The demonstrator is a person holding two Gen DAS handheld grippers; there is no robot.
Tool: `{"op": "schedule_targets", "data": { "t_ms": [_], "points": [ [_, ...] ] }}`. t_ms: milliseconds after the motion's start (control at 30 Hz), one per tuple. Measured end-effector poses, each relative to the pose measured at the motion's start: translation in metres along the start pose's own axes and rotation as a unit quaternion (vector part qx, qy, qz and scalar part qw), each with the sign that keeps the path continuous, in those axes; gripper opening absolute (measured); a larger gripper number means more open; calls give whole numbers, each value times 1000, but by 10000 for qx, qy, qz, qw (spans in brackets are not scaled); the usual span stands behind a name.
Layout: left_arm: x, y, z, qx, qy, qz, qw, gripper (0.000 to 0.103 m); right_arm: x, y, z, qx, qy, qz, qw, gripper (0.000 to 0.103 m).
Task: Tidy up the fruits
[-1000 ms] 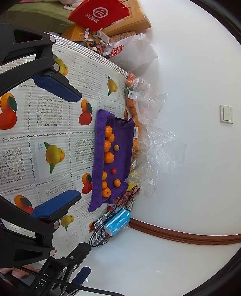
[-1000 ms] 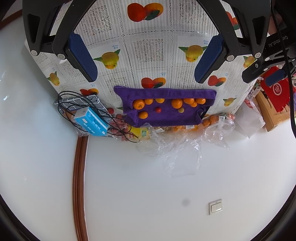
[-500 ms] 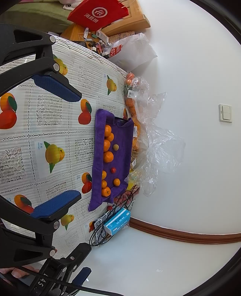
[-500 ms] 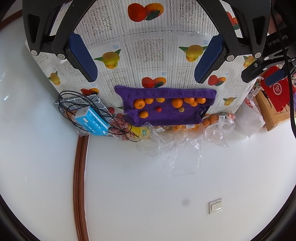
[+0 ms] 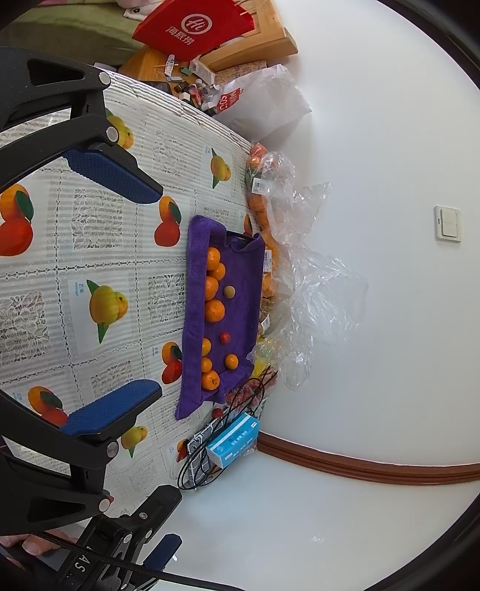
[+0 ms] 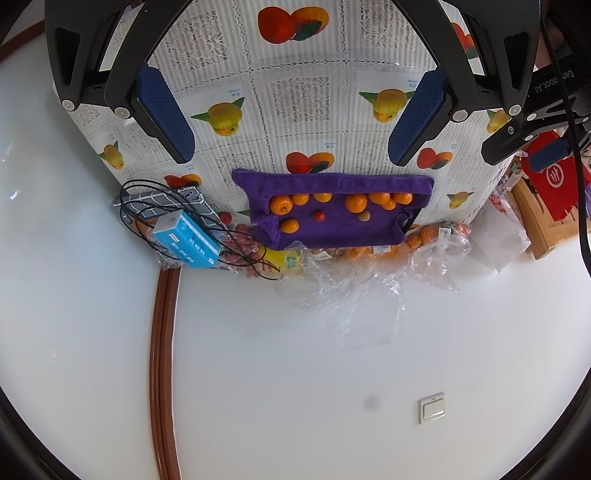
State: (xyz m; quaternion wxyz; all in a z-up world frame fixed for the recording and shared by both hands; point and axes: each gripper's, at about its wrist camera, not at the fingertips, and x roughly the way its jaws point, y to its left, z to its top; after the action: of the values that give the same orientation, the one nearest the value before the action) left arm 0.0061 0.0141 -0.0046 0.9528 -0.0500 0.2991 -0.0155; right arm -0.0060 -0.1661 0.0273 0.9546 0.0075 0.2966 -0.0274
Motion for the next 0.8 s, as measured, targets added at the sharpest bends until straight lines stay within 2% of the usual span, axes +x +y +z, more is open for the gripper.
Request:
{"op": "schedule_targets", "data": {
  "t_ms": [800],
  "points": [
    [0,-4,1,0,10,-10,10000,97,-4,0,-2,-11,-43,29,10000,103]
  ]
}}
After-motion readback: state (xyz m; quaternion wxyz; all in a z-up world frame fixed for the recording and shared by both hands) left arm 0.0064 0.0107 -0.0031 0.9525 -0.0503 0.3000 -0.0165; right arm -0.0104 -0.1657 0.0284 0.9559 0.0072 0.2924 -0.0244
